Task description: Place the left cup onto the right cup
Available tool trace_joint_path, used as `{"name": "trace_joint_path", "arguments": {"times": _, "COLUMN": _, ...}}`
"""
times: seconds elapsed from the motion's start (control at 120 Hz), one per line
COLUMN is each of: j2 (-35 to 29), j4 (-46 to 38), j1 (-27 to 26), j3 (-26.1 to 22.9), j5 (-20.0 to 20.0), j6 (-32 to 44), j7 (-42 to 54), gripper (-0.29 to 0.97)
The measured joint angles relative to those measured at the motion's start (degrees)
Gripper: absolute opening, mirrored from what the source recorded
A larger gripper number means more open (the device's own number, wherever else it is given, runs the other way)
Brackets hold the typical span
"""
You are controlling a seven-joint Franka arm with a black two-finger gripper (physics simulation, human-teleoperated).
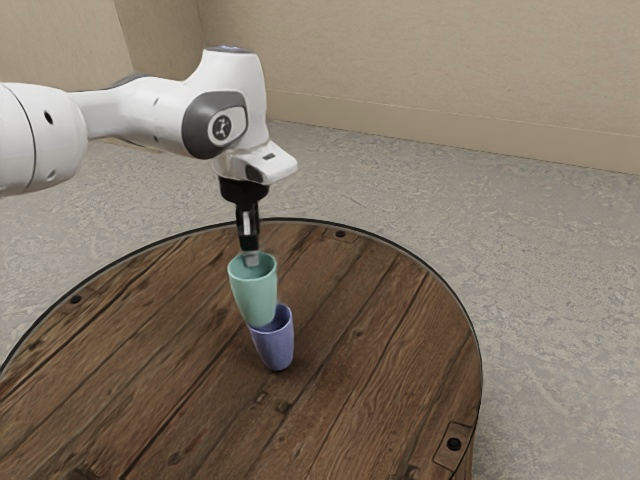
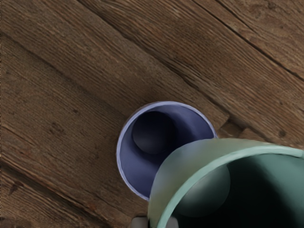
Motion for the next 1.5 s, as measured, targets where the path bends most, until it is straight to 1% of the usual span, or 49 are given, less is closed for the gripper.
{"name": "trace_joint_path", "arguments": {"times": 0.65, "j2": 2.72, "j4": 2.14, "j1": -0.6, "j3": 0.0, "j5": 0.58, "j6": -0.19, "j7": -1.13, "gripper": -0.11}}
{"name": "trace_joint_path", "arguments": {"times": 0.783, "j2": 2.9, "j4": 2.31, "j1": -0.59, "j3": 0.0, "j5": 1.26, "j6": -0.2, "j7": -1.2, "gripper": -0.11}}
{"name": "trace_joint_path", "arguments": {"times": 0.942, "j2": 4.51, "j4": 4.07, "j1": -0.59, "j3": -0.01, "j5": 1.57, "j6": -0.22, "j7": -1.24, "gripper": -0.11}}
{"name": "trace_joint_path", "arguments": {"times": 1.4, "j2": 8.37, "j4": 5.62, "j1": -1.29, "j3": -0.08, "j5": 1.21, "j6": 0.21, "j7": -1.32, "gripper": -0.11}}
{"name": "trace_joint_path", "arguments": {"times": 1.433, "j2": 8.54, "j4": 5.62, "j1": -1.29, "j3": -0.08, "j5": 1.14, "j6": 0.23, "j7": -1.32, "gripper": -0.08}}
{"name": "trace_joint_path", "arguments": {"times": 1.5, "j2": 8.68, "j4": 5.57, "j1": -1.3, "j3": -0.08, "j5": 1.0, "j6": 0.26, "j7": -1.3, "gripper": 0.07}}
